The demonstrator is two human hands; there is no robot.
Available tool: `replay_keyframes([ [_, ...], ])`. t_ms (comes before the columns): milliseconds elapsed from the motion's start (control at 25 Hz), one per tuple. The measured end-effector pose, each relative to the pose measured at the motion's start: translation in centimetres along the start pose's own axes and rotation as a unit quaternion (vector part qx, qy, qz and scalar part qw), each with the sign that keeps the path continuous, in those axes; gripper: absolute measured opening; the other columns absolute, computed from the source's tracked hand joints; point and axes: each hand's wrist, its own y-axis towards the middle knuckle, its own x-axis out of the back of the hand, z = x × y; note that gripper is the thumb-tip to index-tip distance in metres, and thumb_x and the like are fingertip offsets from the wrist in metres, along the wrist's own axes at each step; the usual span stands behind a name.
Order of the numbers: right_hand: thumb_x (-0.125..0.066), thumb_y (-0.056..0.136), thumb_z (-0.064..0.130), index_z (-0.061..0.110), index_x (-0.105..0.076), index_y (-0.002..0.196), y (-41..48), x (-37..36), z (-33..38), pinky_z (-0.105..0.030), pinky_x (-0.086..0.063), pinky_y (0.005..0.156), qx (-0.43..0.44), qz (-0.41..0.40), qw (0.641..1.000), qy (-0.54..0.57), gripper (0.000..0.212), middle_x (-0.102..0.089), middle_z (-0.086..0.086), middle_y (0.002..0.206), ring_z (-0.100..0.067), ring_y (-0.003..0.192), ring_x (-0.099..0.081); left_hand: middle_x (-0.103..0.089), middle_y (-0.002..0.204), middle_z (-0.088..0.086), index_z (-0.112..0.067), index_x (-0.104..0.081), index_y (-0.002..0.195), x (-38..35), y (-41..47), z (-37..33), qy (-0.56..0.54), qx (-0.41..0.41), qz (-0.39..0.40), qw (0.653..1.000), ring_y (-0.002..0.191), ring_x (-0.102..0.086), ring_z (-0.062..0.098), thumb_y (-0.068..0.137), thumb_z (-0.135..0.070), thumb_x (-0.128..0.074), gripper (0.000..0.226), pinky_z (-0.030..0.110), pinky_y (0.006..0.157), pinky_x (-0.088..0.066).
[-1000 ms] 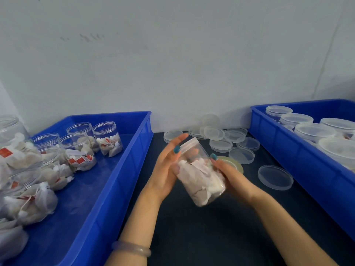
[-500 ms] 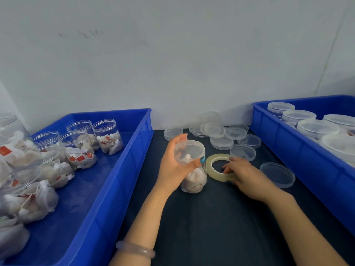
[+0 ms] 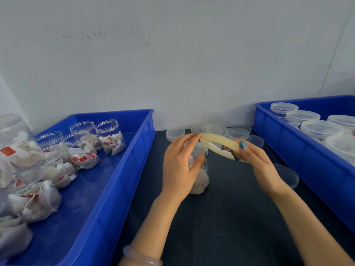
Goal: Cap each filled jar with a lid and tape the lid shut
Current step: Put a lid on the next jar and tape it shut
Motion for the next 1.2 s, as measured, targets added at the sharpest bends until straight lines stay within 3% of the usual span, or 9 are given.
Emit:
replay_keyframes([
  [200,-0.045,0.095,0.036,0.017,-0.065,0.104,0.1,-0.8,0.0,-0.031,-0.038,0.078,0.042,-0.001,0.997,-0.067,0.029,-0.051,0.005,0.083,-0.017,0.083,-0.046,-0.057,0.136,0.001,-0.018,-0.051,0.144,-0.4,-0.3,-1.1,0.055,-0.023,-0.023,0.998,0.125,-0.052,0.016,0.095,-0.033,-0.055,0.051,0.036,0.102,-0.049],
  [360,-0.046,0.096,0.037,0.018,-0.064,0.105,0.1,-1.2,0.0,-0.033,-0.040,0.079,0.075,-0.034,0.987,-0.138,0.028,-0.053,0.012,0.086,-0.017,0.087,-0.048,-0.063,0.129,0.001,-0.017,-0.062,0.134,-0.4,-0.5,-2.0,0.081,-0.060,-0.079,0.992,0.117,-0.058,0.015,0.098,-0.032,-0.053,0.040,0.034,0.096,-0.051],
  [480,-0.046,0.096,0.044,0.022,-0.064,0.103,-0.1,-1.8,0.1,-0.031,-0.040,0.079,0.082,-0.049,0.981,-0.170,0.029,-0.055,0.017,0.092,-0.015,0.092,-0.049,-0.069,0.119,-0.003,-0.020,-0.071,0.122,-0.4,-0.7,-2.1,0.100,-0.082,-0.142,0.981,0.105,-0.065,0.014,0.094,-0.025,-0.064,0.029,0.035,0.086,-0.054],
  [640,-0.045,0.093,0.049,0.022,-0.064,0.102,-0.2,-2.5,0.2,-0.031,-0.039,0.082,0.112,-0.058,0.970,-0.207,0.034,-0.055,0.026,0.096,-0.013,0.094,-0.049,-0.074,0.099,-0.012,-0.023,-0.079,0.096,-0.2,-0.7,-2.6,-0.041,0.006,-0.201,0.979,0.093,-0.069,0.008,0.083,-0.024,-0.079,0.013,0.041,0.078,-0.057],
  [760,-0.052,0.095,0.041,0.019,-0.064,0.099,-0.3,-2.8,0.1,-0.031,-0.038,0.083,0.132,-0.057,0.962,-0.231,0.026,-0.056,0.024,0.092,-0.011,0.093,-0.049,-0.073,0.090,-0.016,-0.034,-0.072,0.086,0.2,-0.3,-3.1,-0.191,0.136,-0.173,0.957,0.094,-0.069,0.011,0.080,-0.032,-0.080,0.010,0.045,0.083,-0.056],
  [840,-0.053,0.095,0.041,0.016,-0.065,0.099,-0.3,-2.9,0.1,-0.029,-0.036,0.084,0.141,-0.060,0.958,-0.243,0.028,-0.055,0.024,0.090,-0.007,0.094,-0.049,-0.072,0.088,-0.015,-0.040,-0.068,0.084,0.4,-0.2,-3.0,-0.199,0.173,-0.145,0.954,0.095,-0.066,0.013,0.081,-0.041,-0.074,0.007,0.046,0.087,-0.054],
  [960,-0.048,0.094,0.046,0.016,-0.064,0.099,-0.3,-3.0,0.2,-0.026,-0.035,0.084,0.159,-0.065,0.949,-0.263,0.034,-0.053,0.025,0.091,-0.003,0.094,-0.047,-0.066,0.089,-0.019,-0.044,-0.060,0.087,0.5,0.0,-3.1,-0.135,0.171,-0.124,0.968,0.093,-0.062,0.009,0.083,-0.054,-0.060,0.010,0.045,0.085,-0.053],
  [1040,-0.047,0.095,0.045,0.016,-0.063,0.097,-0.2,-2.9,0.1,-0.023,-0.033,0.084,0.166,-0.078,0.939,-0.292,0.033,-0.050,0.027,0.090,-0.002,0.090,-0.045,-0.059,0.088,-0.026,-0.035,-0.061,0.091,0.3,0.0,-3.2,-0.104,0.155,-0.112,0.976,0.092,-0.059,0.004,0.086,-0.056,-0.053,0.023,0.045,0.084,-0.052],
  [1200,-0.048,0.094,0.043,0.015,-0.063,0.096,0.0,-2.3,-0.4,-0.028,-0.030,0.081,0.158,-0.134,0.912,-0.355,0.032,-0.052,0.023,0.089,-0.007,0.088,-0.046,-0.052,0.088,-0.031,-0.018,-0.067,0.097,-0.3,-0.3,-3.9,-0.067,0.092,-0.087,0.990,0.090,-0.054,0.002,0.094,-0.037,-0.059,0.021,0.038,0.083,-0.051],
])
